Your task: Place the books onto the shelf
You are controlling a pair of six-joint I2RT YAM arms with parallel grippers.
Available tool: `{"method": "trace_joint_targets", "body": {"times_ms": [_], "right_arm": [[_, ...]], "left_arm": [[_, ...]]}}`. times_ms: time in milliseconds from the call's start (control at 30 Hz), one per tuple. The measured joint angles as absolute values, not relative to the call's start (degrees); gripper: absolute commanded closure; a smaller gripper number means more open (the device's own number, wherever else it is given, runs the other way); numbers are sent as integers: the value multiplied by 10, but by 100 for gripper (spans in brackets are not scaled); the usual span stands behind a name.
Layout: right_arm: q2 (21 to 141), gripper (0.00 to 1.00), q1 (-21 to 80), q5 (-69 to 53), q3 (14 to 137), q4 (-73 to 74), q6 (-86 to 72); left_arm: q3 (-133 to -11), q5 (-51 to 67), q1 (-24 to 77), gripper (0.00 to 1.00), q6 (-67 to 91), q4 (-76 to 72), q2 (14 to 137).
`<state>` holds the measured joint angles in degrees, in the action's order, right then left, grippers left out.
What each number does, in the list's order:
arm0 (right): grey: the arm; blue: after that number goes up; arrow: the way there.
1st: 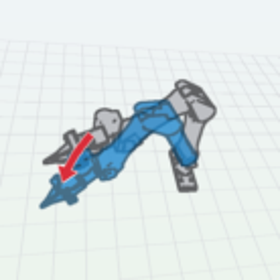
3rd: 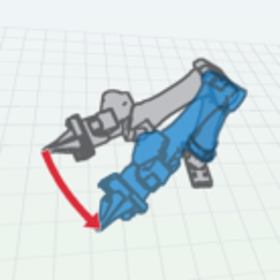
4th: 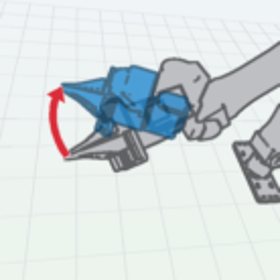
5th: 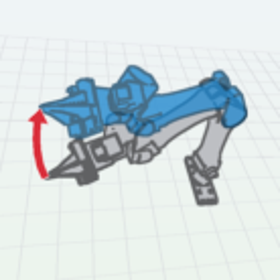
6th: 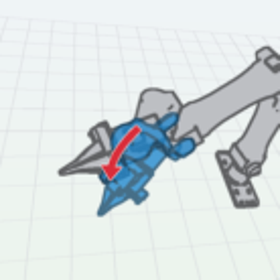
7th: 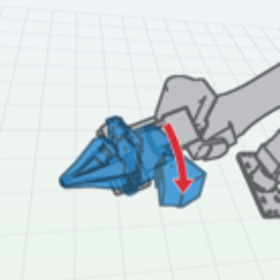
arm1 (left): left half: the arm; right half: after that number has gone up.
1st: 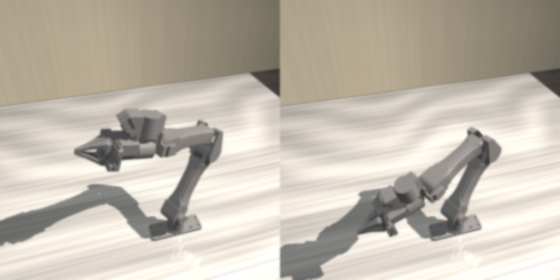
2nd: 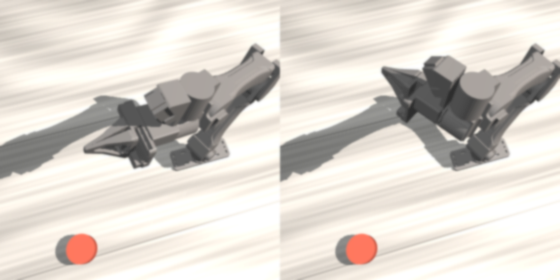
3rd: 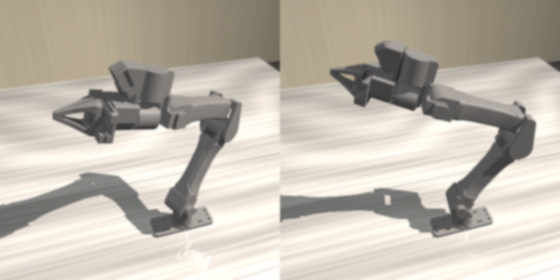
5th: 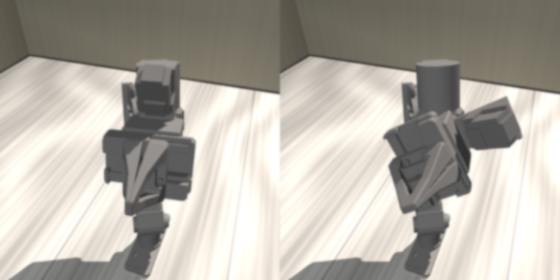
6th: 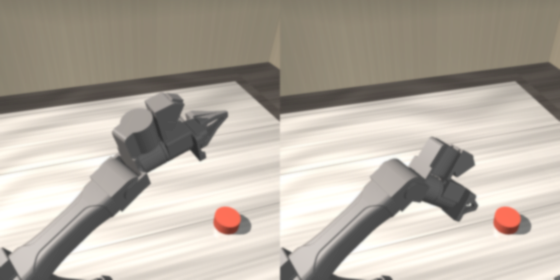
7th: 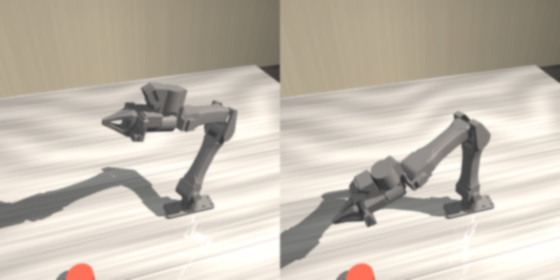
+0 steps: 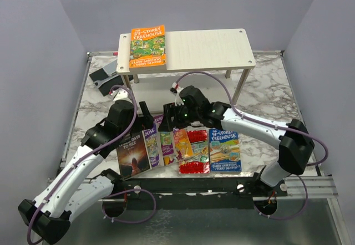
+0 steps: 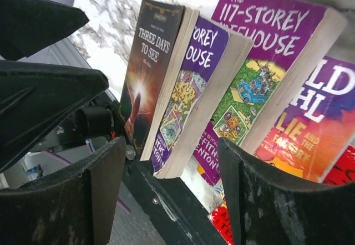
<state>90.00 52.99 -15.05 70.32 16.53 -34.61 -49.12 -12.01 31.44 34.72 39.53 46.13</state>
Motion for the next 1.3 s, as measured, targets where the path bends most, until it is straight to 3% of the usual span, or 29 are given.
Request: {"method": "trace_joint_targets", "body": {"times_ms": [933,1133,1300], "right_arm": [[1064,31,582,-127,711,106,-399],[1076,41,589,-104,721,104,-403],[1082,58,589,-84,721,104,-404]], "left_arm": [[-302,-172,314,1,602,391,447],[-271,-164,314,8,609,369,447],[-259,-163,311,12,608,353,441]]}}
